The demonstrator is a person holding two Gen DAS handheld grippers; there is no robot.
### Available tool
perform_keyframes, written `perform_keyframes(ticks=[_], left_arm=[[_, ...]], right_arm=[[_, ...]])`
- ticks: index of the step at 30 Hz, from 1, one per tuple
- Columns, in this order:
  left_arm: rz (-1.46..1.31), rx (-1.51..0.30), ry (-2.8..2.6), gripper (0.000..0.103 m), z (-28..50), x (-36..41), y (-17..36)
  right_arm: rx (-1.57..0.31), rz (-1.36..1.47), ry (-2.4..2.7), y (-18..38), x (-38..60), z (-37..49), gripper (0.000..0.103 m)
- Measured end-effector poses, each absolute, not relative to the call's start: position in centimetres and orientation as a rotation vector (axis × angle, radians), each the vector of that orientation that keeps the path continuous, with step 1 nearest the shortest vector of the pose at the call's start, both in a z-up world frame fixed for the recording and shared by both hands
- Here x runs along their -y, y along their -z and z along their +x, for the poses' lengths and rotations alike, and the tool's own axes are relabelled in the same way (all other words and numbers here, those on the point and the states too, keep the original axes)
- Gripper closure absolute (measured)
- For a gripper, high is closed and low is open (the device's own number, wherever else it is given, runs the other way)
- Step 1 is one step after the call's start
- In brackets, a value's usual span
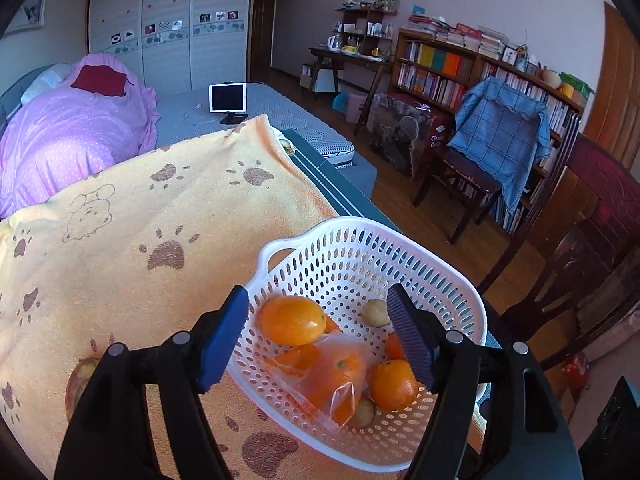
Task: Organize fruits
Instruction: 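Carry the second orange into the basket and open the left tool, then move the open left tool over the banana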
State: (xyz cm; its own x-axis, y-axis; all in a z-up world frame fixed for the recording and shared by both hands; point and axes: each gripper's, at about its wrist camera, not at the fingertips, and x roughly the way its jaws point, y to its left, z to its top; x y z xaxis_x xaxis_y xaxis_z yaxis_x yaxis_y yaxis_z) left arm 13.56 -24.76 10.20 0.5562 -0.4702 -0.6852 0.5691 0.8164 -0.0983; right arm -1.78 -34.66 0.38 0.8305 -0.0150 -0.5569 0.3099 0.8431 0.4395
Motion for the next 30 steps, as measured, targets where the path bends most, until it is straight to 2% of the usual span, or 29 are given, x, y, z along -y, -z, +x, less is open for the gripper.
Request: perform_keyframes(ticks=[18,30], left_arm=[[0.092,-0.734,0.559,0.027,12.2,20.2,-11.8],[-0.002,-0.670,0.462,0.027,12.4,13.2,-14.4]], right_arm=[[-0.567,0.538,0.183,-0.6,34.5,-1.8,0.035],[-0.562,0.532,0.185,-0.7,34.6,-2.0,0.035]])
